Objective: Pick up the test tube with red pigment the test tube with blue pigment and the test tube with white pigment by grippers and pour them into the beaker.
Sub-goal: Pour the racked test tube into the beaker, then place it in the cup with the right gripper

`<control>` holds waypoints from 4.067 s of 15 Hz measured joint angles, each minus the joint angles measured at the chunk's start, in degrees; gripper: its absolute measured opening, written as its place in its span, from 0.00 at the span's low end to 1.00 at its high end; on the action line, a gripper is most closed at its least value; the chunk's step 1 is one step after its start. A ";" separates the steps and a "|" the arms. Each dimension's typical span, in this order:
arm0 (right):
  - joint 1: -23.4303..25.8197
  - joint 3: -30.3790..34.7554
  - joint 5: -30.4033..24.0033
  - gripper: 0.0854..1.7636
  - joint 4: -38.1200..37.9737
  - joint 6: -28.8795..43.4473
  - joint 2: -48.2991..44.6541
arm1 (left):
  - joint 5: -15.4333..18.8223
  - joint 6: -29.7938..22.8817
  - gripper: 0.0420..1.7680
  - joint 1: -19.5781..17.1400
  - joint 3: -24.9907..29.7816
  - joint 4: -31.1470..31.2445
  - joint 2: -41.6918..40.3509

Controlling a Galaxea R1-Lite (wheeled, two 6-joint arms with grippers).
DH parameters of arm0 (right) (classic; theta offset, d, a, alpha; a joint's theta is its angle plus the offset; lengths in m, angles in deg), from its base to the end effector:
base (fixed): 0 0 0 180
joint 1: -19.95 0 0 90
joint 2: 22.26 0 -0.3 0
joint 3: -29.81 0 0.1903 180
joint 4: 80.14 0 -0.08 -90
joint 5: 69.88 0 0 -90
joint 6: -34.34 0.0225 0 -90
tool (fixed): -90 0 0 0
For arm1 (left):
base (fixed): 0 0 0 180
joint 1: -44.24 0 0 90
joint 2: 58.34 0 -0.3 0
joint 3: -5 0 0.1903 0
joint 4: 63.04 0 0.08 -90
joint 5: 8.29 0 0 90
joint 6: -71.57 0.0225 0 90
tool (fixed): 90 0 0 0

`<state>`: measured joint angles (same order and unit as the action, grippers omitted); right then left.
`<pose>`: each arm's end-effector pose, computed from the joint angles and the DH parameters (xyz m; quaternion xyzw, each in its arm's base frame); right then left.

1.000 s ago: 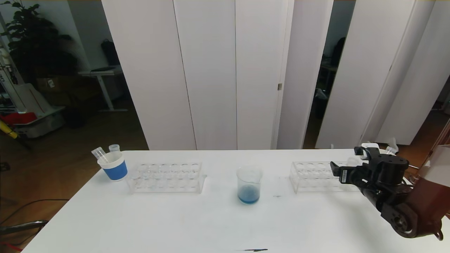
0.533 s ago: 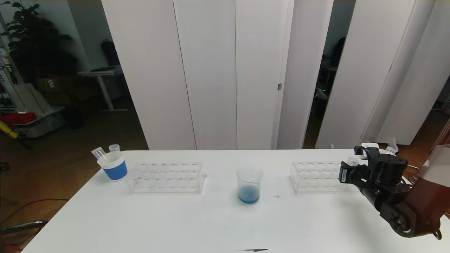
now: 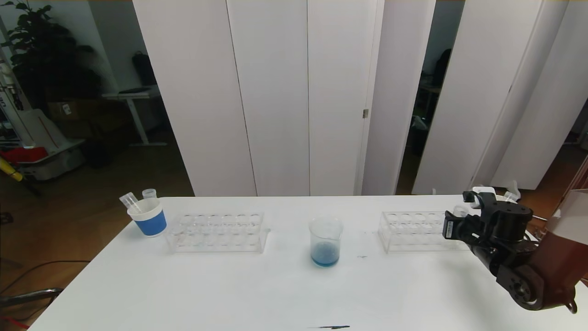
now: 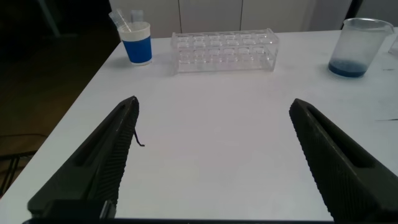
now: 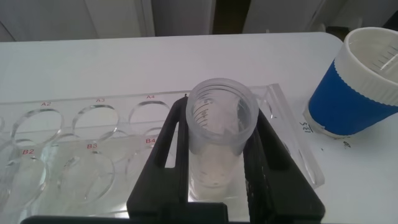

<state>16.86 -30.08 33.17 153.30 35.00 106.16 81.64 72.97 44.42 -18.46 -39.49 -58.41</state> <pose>0.3542 0.0140 0.0314 -0.0127 0.1295 -0.0868 0.9877 -0.0230 0.0001 0.0756 0.0122 0.0002 -0.0010 0.9999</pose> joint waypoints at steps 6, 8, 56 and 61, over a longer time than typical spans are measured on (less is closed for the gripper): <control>0.02 0.00 -0.07 0.29 -0.18 1.40 -0.57 | 0.00 0.00 0.98 0.00 0.00 0.00 0.00; -0.07 0.00 -0.38 0.29 -0.29 1.62 -2.12 | 0.00 -0.02 0.98 0.00 0.00 -0.02 0.00; -17.09 -30.59 -53.05 0.29 -18.25 -45.42 -5.13 | 0.00 0.00 0.98 0.00 0.00 0.00 0.00; -17.29 -40.70 -57.73 0.29 -33.51 -62.84 -1.57 | 0.00 0.00 0.98 0.00 0.00 0.00 0.00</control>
<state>-0.42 -70.78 -24.56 119.79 -27.84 104.58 81.64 72.97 44.42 -18.46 -39.49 -58.41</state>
